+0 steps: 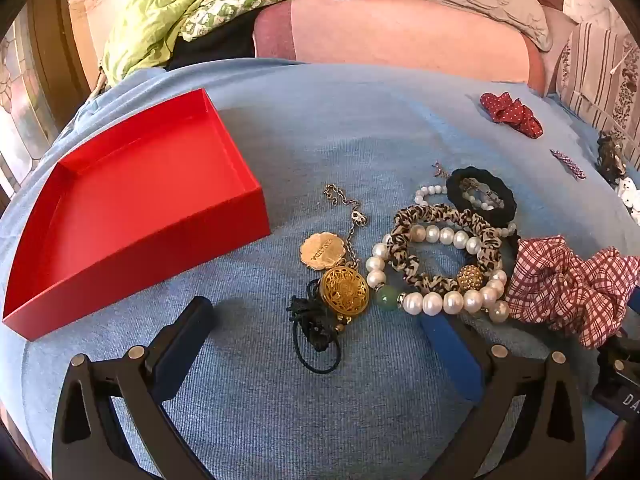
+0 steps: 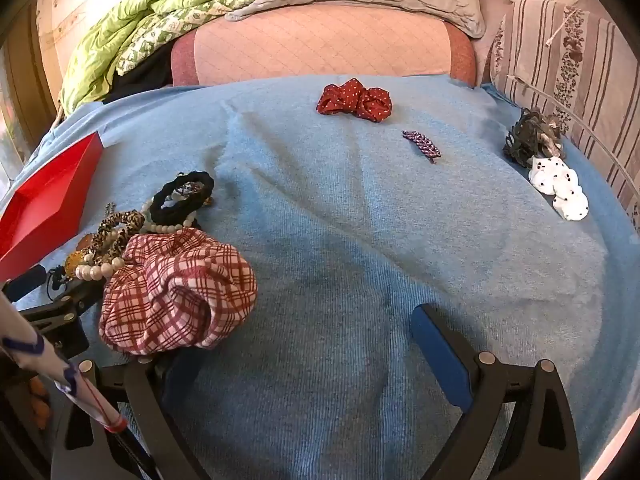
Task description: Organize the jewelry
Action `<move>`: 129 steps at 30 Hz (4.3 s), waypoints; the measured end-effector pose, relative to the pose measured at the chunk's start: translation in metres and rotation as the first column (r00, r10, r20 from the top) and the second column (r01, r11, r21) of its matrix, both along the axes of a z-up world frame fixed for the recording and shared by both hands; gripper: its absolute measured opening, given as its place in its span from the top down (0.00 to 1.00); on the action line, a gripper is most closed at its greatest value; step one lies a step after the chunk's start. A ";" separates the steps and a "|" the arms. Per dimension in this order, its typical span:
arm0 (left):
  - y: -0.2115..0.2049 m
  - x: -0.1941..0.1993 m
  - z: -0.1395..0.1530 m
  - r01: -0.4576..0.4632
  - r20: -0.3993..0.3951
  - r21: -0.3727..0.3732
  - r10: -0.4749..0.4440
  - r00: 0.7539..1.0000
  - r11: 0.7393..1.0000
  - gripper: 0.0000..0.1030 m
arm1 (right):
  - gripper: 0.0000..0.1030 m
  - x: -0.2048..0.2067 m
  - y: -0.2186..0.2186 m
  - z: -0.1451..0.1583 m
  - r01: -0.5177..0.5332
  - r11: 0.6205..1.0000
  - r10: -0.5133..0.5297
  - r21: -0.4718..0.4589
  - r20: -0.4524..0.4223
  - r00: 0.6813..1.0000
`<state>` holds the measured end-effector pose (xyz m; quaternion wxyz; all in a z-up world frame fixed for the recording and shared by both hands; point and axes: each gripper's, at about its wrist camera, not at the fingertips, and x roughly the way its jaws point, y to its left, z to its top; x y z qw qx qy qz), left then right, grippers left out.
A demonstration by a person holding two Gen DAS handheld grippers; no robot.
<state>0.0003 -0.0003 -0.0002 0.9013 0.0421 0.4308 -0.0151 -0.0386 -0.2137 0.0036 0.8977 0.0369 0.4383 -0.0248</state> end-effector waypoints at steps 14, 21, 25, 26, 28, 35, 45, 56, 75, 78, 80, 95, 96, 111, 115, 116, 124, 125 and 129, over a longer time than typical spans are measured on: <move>0.022 -0.103 0.045 -0.026 0.120 -0.063 0.034 0.992 0.998 0.00 | 0.04 -0.067 0.001 0.061 -0.030 0.999 0.026 0.031 0.145 0.989; 0.040 -0.171 0.090 -0.040 0.232 -0.083 0.059 0.971 0.996 0.00 | 0.04 -0.133 0.011 0.095 -0.095 0.995 0.087 0.016 0.277 0.957; 0.045 -0.188 0.098 -0.039 0.242 -0.087 0.059 0.968 0.995 0.00 | 0.04 -0.162 0.019 0.100 -0.130 0.991 0.128 -0.015 0.321 0.938; 0.045 -0.192 0.098 -0.037 0.245 -0.090 0.058 0.968 0.995 0.00 | 0.04 -0.168 0.021 0.100 -0.137 0.990 0.136 -0.018 0.329 0.935; 0.044 -0.193 0.098 -0.041 0.245 -0.086 0.061 0.968 0.995 0.00 | 0.04 -0.173 0.022 0.101 -0.147 0.989 0.146 -0.024 0.345 0.927; 0.040 -0.194 0.096 -0.028 0.242 -0.076 0.046 0.969 0.997 0.00 | 0.04 -0.177 0.031 0.097 -0.164 0.986 0.163 -0.027 0.349 0.923; 0.039 -0.190 0.083 -0.017 0.219 -0.067 0.031 0.975 0.998 0.00 | 0.04 -0.172 0.033 0.086 -0.186 0.982 0.183 -0.021 0.317 0.931; 0.039 -0.187 0.080 -0.019 0.204 -0.069 0.032 0.978 0.997 0.00 | 0.04 -0.169 0.034 0.082 -0.193 0.981 0.187 -0.010 0.298 0.936; 0.044 -0.185 0.073 -0.028 0.195 -0.068 0.040 0.980 0.997 0.00 | 0.04 -0.167 0.035 0.079 -0.200 0.980 0.192 0.001 0.286 0.939; 0.044 -0.185 0.073 -0.028 0.192 -0.065 0.040 0.981 0.997 0.00 | 0.04 -0.166 0.034 0.079 -0.200 0.980 0.190 0.004 0.284 0.940; 0.045 -0.185 0.072 -0.030 0.188 -0.063 0.041 0.981 0.998 0.00 | 0.04 -0.166 0.034 0.078 -0.199 0.980 0.189 0.007 0.284 0.940; 0.055 -0.181 0.070 -0.047 0.147 -0.080 0.059 0.987 0.996 0.00 | 0.04 -0.151 0.033 0.073 -0.213 0.976 0.195 0.039 0.264 0.945; 0.055 -0.179 0.070 -0.041 0.142 -0.084 0.052 0.989 0.996 0.00 | 0.04 -0.148 0.033 0.072 -0.214 0.976 0.196 0.041 0.257 0.946; 0.081 -0.075 0.058 0.058 0.017 -0.260 -0.055 0.998 0.964 0.12 | 0.09 -0.033 0.033 0.052 -0.297 0.941 0.289 0.161 0.075 0.954; 0.073 -0.060 0.054 0.095 0.014 -0.253 -0.095 0.995 0.963 0.15 | 0.19 -0.004 0.030 0.034 -0.279 0.938 0.279 0.206 0.031 0.960; 0.070 -0.057 0.054 0.105 0.014 -0.249 -0.105 0.994 0.963 0.16 | 0.27 0.000 0.031 0.030 -0.277 0.939 0.279 0.203 0.019 0.960; 0.047 -0.034 0.042 0.185 -0.001 -0.215 -0.189 0.982 0.959 0.39 | 0.84 0.000 0.016 0.036 -0.249 0.947 0.242 0.205 0.062 0.968; 0.047 -0.032 0.041 0.185 -0.009 -0.217 -0.192 0.981 0.958 0.41 | 0.84 -0.002 0.012 0.039 -0.241 0.946 0.229 0.217 0.077 0.970; 0.037 -0.020 0.032 0.202 -0.028 -0.203 -0.211 0.977 0.958 0.53 | 0.84 -0.007 -0.002 0.046 -0.214 0.938 0.190 0.272 0.113 0.975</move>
